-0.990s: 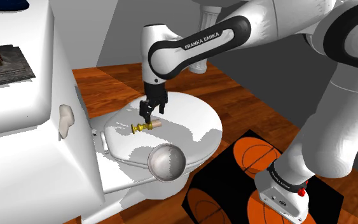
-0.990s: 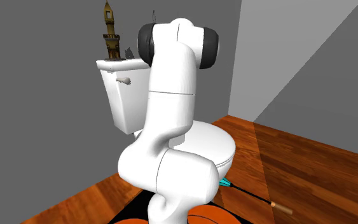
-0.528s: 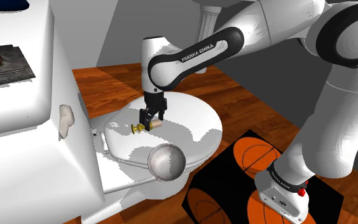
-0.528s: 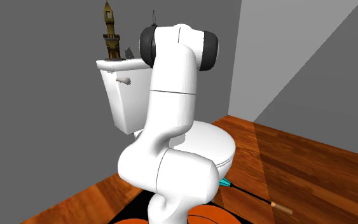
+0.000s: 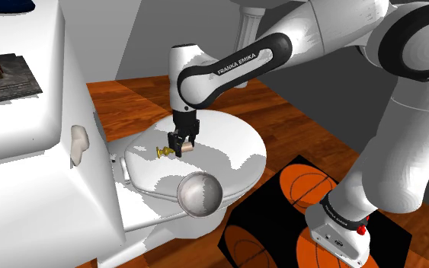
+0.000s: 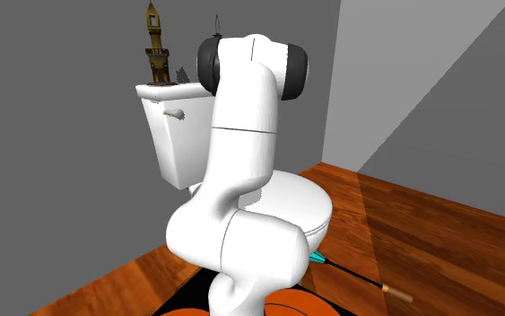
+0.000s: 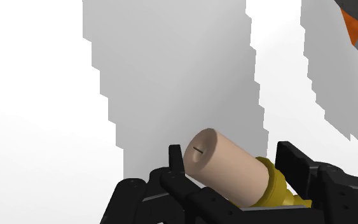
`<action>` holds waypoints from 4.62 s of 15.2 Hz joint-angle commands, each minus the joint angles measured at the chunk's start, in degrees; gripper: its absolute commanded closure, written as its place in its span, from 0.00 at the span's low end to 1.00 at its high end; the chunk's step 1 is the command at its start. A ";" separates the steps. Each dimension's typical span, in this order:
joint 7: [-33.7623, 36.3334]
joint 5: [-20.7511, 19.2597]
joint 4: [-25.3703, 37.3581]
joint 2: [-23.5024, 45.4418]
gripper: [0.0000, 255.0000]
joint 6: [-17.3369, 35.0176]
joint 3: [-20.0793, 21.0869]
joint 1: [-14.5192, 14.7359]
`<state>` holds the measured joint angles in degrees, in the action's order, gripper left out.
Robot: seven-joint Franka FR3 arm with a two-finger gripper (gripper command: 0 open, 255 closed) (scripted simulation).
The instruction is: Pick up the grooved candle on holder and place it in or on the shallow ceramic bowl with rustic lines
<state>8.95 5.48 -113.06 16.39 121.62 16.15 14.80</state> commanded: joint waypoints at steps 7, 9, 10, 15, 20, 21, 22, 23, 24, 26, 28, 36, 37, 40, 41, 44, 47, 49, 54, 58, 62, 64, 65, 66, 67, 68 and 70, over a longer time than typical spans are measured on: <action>0.00 0.00 0.00 0.00 1.00 0.00 0.00 0.00; 0.02 0.09 0.24 -0.43 1.00 -0.65 0.03 -0.04; 0.03 0.17 0.50 -0.85 1.00 -1.32 0.07 -0.09; 0.16 0.55 2.03 -2.76 1.00 -4.71 0.19 -0.28; 0.33 0.86 3.87 -4.43 1.00 -8.16 0.27 -0.44; 0.37 0.91 4.27 -4.74 1.00 -8.86 0.28 -0.47; 0.41 0.97 4.69 -5.03 1.00 -9.56 0.30 -0.49; 0.45 1.02 5.12 -5.31 1.00 -10.26 0.31 -0.52; 0.50 1.06 5.56 -5.58 1.00 -10.96 0.31 -0.55; 0.60 1.15 6.49 -6.09 1.00 -12.37 0.33 -0.59; 0.70 1.23 7.47 -6.55 1.00 -13.80 0.34 -0.64; 2.33 3.90 0.09 -14.61 1.00 -13.87 1.78 0.42; 2.71 4.58 -2.01 -16.38 1.00 -13.39 2.15 0.77; 3.94 6.76 -7.85 -21.59 1.00 -12.25 3.34 2.00; 4.39 7.52 -9.66 -23.29 1.00 -11.96 3.74 2.48; 5.86 9.91 -14.68 -28.28 1.00 -11.35 5.01 4.12; 6.19 10.67 -17.12 -29.18 1.00 -9.65 5.56 4.73; 6.04 10.69 -18.14 -28.58 1.00 -8.05 5.74 4.76; 5.71 10.68 -20.47 -26.82 1.00 -4.02 6.18 4.85; 5.50 10.59 -22.20 -25.07 1.00 -0.59 6.53 4.90; 5.50 10.59 -22.20 -25.07 1.00 -0.59 6.53 4.91; 5.50 10.59 -22.20 -25.07 1.00 -0.59 6.53 4.91; 5.50 10.59 -22.20 -25.07 1.00 -0.59 6.53 4.91; 5.50 10.59 -22.20 -25.07 1.00 -0.60 6.53 4.91; 5.50 10.59 -22.20 -25.07 0.00 -0.60 6.53 4.91; 5.50 10.59 -22.20 -25.07 0.00 -0.60 6.53 4.91; 5.50 10.59 -22.20 -25.07 0.00 -0.60 6.53 4.91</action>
<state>14.45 16.08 -135.26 -8.68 121.02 22.68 19.71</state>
